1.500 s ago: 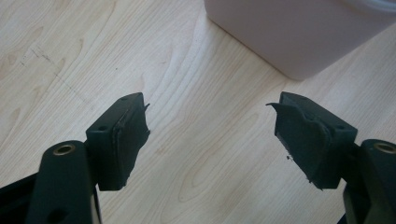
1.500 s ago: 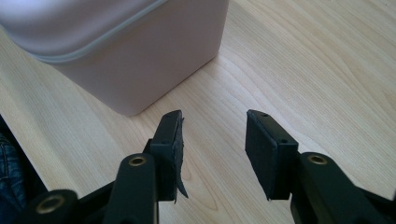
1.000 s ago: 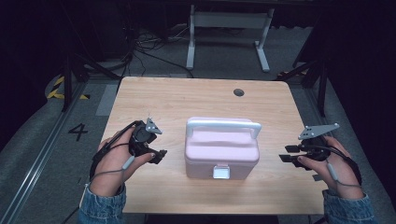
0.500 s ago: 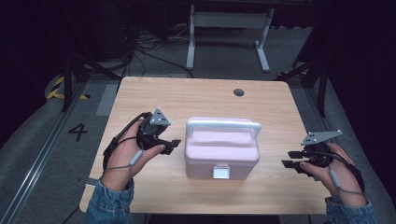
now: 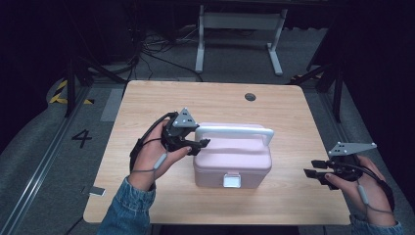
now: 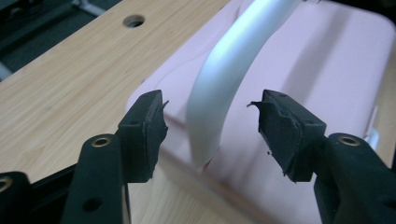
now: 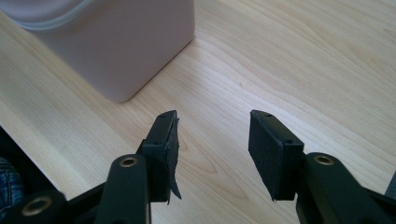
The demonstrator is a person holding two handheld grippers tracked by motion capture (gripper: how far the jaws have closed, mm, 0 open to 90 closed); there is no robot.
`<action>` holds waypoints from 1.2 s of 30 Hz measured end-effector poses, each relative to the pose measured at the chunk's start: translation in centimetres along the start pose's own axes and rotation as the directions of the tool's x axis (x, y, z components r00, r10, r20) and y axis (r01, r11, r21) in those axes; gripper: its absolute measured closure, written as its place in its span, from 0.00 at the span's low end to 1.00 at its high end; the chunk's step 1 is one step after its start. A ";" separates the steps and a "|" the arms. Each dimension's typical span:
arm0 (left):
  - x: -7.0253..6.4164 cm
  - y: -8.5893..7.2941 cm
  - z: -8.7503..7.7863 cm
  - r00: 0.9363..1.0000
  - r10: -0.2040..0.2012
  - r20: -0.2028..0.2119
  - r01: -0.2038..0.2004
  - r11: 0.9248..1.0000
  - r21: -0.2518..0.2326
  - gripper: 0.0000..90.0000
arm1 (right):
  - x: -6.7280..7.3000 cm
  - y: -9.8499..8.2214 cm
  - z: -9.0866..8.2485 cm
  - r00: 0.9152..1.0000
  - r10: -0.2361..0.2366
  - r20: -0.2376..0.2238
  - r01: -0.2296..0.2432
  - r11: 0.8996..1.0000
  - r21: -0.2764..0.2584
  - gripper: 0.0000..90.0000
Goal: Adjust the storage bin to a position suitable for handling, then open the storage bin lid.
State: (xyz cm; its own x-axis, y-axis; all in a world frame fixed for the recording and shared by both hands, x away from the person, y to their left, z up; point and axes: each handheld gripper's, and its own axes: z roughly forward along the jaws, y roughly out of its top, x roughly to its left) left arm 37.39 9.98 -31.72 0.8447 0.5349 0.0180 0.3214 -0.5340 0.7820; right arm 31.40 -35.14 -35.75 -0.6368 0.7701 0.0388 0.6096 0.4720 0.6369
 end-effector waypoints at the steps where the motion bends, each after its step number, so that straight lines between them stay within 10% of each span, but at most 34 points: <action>1: 0.0 0.1 0.3 1.000 0.000 0.007 0.000 1.000 -0.020 0.48 | 0.0 0.0 0.0 1.000 0.001 0.000 -0.001 1.000 -0.006 0.60; 15: -1.2 1.0 0.8 0.989 0.085 -0.121 -0.095 0.993 -0.075 0.71 | 0.3 0.7 1.3 1.000 -0.003 -0.021 0.003 1.000 -0.026 0.60; 36: 0.0 1.9 0.9 0.987 0.039 -0.158 -0.067 0.983 -0.173 0.72 | 0.4 1.1 1.1 0.999 -0.025 -0.035 0.021 0.993 -0.115 0.65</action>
State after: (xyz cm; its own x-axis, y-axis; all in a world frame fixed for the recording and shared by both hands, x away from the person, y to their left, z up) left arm 38.38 8.34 -30.84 0.7788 0.6099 0.1467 0.1856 -0.4473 0.8749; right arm 32.29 -33.86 -35.87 -0.6676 0.7429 0.0495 0.5379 0.4353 0.7219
